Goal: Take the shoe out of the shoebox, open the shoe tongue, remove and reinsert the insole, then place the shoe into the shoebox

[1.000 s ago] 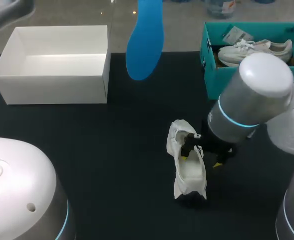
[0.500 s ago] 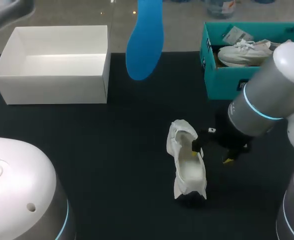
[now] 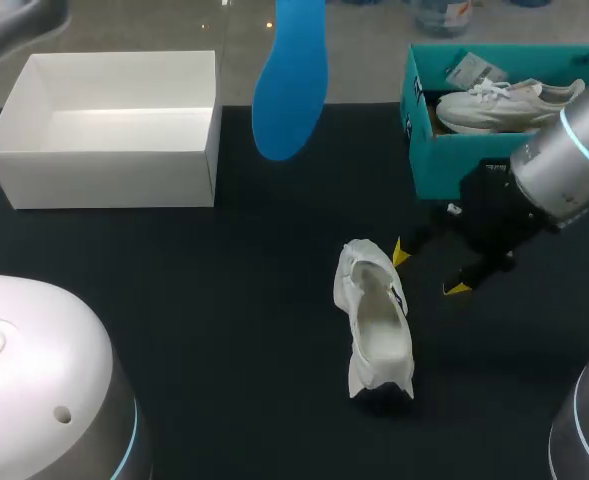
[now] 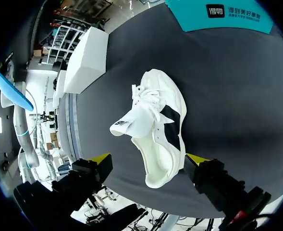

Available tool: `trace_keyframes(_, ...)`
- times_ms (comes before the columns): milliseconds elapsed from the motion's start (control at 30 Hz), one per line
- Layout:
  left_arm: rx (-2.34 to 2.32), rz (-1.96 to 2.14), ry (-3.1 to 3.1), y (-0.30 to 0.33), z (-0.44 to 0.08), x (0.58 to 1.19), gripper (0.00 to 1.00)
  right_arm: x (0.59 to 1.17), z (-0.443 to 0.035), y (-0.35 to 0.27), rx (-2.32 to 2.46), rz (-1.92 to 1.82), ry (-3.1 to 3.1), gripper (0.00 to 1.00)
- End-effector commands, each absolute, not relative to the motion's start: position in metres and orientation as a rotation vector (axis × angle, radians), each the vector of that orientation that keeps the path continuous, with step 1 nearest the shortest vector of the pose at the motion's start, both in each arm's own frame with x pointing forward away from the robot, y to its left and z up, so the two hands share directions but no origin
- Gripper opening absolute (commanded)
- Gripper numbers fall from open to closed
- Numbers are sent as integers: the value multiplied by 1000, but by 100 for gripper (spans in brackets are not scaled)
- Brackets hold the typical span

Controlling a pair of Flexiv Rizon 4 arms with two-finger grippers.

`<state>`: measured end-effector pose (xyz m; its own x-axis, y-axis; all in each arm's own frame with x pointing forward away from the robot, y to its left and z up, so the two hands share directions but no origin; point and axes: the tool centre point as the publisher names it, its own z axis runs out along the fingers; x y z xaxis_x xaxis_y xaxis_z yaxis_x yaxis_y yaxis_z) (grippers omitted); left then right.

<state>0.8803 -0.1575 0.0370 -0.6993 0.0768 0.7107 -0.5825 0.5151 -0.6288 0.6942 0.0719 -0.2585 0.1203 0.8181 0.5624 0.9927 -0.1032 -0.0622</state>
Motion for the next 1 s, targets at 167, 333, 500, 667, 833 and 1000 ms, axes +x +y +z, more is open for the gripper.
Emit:
trace_keyframes(167, 408, 1201, -2057, -157, 37, 882, 0, 710, -254, 85, -1573, -782, -1354, 100)
trace_keyframes(333, 408, 1201, -2057, -157, 37, 882, 0, 717, -239, 90, -1531, -838, -1309, 100)
trace_keyframes(500, 408, 1201, -2057, -157, 37, 882, 0, 723, -227, 98, -1514, -892, -1278, 100)
trace_keyframes(667, 408, 1201, -2057, -157, 37, 882, 0, 724, -215, 110, -1523, -955, -1289, 100)
trace_keyframes(833, 408, 1201, -2057, -157, 37, 882, 0, 721, -211, 120, -1518, -957, -1315, 100)
trace_keyframes(1000, 408, 1201, -2057, -157, 37, 882, 0, 719, -210, 122, -1521, -963, -1326, 100)
